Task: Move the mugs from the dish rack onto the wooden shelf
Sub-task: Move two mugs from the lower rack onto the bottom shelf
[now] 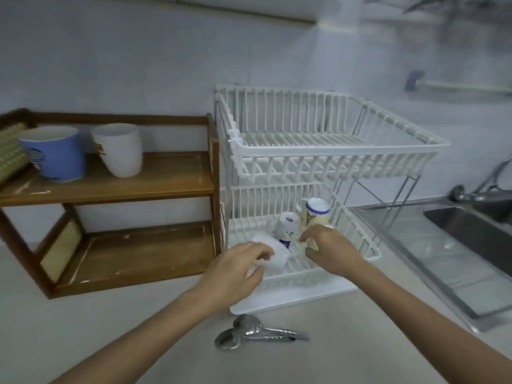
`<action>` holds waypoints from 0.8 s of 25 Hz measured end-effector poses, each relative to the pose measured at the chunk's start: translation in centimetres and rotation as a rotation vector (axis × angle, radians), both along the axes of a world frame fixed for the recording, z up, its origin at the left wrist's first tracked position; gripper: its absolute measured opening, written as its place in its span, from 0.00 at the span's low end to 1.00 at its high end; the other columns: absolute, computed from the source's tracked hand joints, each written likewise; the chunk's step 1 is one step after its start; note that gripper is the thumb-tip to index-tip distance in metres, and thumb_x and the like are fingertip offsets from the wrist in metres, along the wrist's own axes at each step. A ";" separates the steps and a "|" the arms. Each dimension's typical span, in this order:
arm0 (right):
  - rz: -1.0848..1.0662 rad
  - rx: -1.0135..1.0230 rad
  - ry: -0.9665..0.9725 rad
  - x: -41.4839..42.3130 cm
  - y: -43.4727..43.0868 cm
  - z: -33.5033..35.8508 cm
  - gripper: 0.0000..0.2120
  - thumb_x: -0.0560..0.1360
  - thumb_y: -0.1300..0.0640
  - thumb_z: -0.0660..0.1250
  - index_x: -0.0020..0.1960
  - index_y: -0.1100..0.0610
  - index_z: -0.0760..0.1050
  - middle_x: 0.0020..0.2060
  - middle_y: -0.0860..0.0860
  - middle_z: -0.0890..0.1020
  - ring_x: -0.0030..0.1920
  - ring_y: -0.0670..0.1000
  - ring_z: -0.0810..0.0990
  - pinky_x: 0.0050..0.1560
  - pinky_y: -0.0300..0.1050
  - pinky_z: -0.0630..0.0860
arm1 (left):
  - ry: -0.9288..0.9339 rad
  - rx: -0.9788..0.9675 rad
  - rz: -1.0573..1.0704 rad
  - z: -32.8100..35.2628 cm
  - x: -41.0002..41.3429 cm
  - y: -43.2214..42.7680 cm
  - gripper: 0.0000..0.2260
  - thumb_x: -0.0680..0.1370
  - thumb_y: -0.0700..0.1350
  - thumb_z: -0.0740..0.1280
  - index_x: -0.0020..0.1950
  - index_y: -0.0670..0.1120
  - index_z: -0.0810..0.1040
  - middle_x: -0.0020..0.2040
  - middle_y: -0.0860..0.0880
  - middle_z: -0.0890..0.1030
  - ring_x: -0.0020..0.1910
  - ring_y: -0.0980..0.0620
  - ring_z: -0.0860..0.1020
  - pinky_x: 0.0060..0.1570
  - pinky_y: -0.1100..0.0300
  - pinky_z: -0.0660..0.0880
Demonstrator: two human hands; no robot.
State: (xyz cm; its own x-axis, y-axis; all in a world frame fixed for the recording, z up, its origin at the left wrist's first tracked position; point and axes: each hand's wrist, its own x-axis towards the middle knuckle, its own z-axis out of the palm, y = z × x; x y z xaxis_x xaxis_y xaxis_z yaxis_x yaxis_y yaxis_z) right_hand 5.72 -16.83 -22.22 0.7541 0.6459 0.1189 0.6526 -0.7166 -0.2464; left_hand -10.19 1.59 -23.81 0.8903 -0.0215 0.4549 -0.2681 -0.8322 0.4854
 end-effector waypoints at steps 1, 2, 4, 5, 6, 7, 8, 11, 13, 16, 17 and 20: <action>0.012 -0.232 -0.073 1.9 -0.4 -0.6 0.19 0.73 0.59 0.66 0.63 0.53 0.74 0.64 0.51 0.76 0.62 0.55 0.74 0.59 0.49 0.71 | 0.196 -0.246 0.142 -0.5 1.8 -1.3 0.17 0.75 0.43 0.67 0.63 0.48 0.72 0.56 0.51 0.78 0.55 0.52 0.77 0.52 0.60 0.74; 0.039 -0.426 -0.159 3.5 -0.4 -1.1 0.22 0.74 0.59 0.65 0.67 0.52 0.70 0.68 0.51 0.72 0.66 0.55 0.71 0.63 0.52 0.69 | 0.404 -0.554 0.306 -0.8 3.7 -2.4 0.22 0.75 0.45 0.68 0.67 0.47 0.67 0.59 0.48 0.77 0.57 0.49 0.76 0.51 0.58 0.74; 0.095 -0.686 -0.323 5.8 0.1 -2.1 0.24 0.75 0.61 0.65 0.69 0.52 0.66 0.71 0.52 0.67 0.70 0.56 0.65 0.67 0.59 0.64 | 0.626 -1.010 0.588 -1.6 7.2 -4.0 0.33 0.75 0.48 0.68 0.73 0.43 0.55 0.66 0.42 0.71 0.61 0.42 0.73 0.52 0.54 0.71; 0.116 -0.775 -0.379 6.7 0.3 -2.7 0.24 0.75 0.61 0.65 0.70 0.52 0.65 0.72 0.54 0.66 0.70 0.57 0.64 0.67 0.60 0.63 | 0.646 -1.113 0.691 -2.2 8.6 -4.5 0.37 0.74 0.49 0.69 0.75 0.42 0.50 0.69 0.40 0.67 0.64 0.41 0.70 0.54 0.52 0.70; 0.125 -0.853 -0.415 7.4 0.5 -3.1 0.25 0.76 0.60 0.65 0.71 0.52 0.64 0.72 0.55 0.65 0.70 0.58 0.64 0.66 0.61 0.64 | 0.628 -1.157 0.782 -2.6 9.7 -4.9 0.41 0.74 0.50 0.70 0.75 0.43 0.46 0.71 0.40 0.63 0.65 0.39 0.67 0.56 0.50 0.69; 0.130 -0.920 -0.429 8.2 0.5 -3.7 0.26 0.76 0.58 0.66 0.71 0.51 0.62 0.71 0.55 0.64 0.69 0.58 0.64 0.65 0.61 0.65 | 0.597 -1.170 0.852 -3.0 11.1 -5.4 0.43 0.73 0.50 0.70 0.75 0.43 0.45 0.72 0.39 0.61 0.67 0.38 0.65 0.59 0.48 0.68; 0.130 -0.958 -0.427 8.9 0.4 -4.4 0.27 0.76 0.56 0.66 0.72 0.50 0.60 0.71 0.56 0.64 0.69 0.59 0.64 0.64 0.61 0.66 | 0.563 -1.175 0.892 -3.5 12.5 -5.8 0.44 0.72 0.50 0.71 0.76 0.43 0.45 0.73 0.38 0.60 0.69 0.37 0.64 0.63 0.47 0.67; 0.087 -1.048 -0.461 8.7 1.7 -5.5 0.28 0.76 0.54 0.66 0.73 0.50 0.58 0.70 0.56 0.64 0.69 0.64 0.65 0.63 0.63 0.66 | 0.530 -1.236 0.984 -4.0 14.5 -5.4 0.42 0.73 0.52 0.69 0.77 0.44 0.46 0.76 0.38 0.56 0.72 0.37 0.61 0.69 0.42 0.62; 0.085 -1.065 -0.524 9.1 1.6 -6.6 0.28 0.75 0.55 0.67 0.72 0.52 0.59 0.68 0.57 0.65 0.66 0.66 0.66 0.59 0.60 0.70 | 0.506 -1.335 1.178 -4.1 15.6 -6.2 0.41 0.73 0.55 0.69 0.76 0.49 0.46 0.75 0.40 0.56 0.70 0.39 0.62 0.67 0.45 0.63; 0.089 -1.100 -0.622 9.4 1.2 -8.0 0.32 0.70 0.58 0.72 0.70 0.54 0.62 0.63 0.56 0.67 0.63 0.68 0.69 0.49 0.55 0.73 | 0.560 -1.164 1.189 -5.0 16.3 -6.1 0.50 0.68 0.57 0.74 0.75 0.52 0.41 0.73 0.37 0.58 0.67 0.36 0.65 0.60 0.44 0.68; 0.092 -1.101 -0.642 9.6 1.1 -8.1 0.32 0.69 0.58 0.73 0.69 0.54 0.63 0.62 0.56 0.68 0.61 0.68 0.70 0.47 0.54 0.73 | 0.575 -1.137 1.179 -5.2 16.5 -5.8 0.50 0.67 0.57 0.74 0.75 0.51 0.40 0.72 0.36 0.60 0.65 0.35 0.67 0.57 0.45 0.70; 0.100 -1.059 -0.639 10.1 0.8 -7.2 0.30 0.69 0.59 0.72 0.67 0.55 0.65 0.60 0.55 0.71 0.55 0.66 0.74 0.46 0.54 0.73 | 0.532 -1.170 1.167 -6.0 16.6 -5.2 0.49 0.67 0.55 0.74 0.74 0.50 0.42 0.69 0.35 0.64 0.62 0.35 0.70 0.51 0.46 0.71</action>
State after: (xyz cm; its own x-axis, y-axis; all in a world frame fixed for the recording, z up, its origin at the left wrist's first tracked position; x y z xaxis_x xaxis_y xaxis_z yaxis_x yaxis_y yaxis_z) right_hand 15.78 -16.03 -29.43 0.6951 0.6990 -0.1680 0.5055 -0.3091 0.8056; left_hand 6.42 -3.65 -29.76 0.2410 0.7888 -0.5655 0.5450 0.3721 0.7513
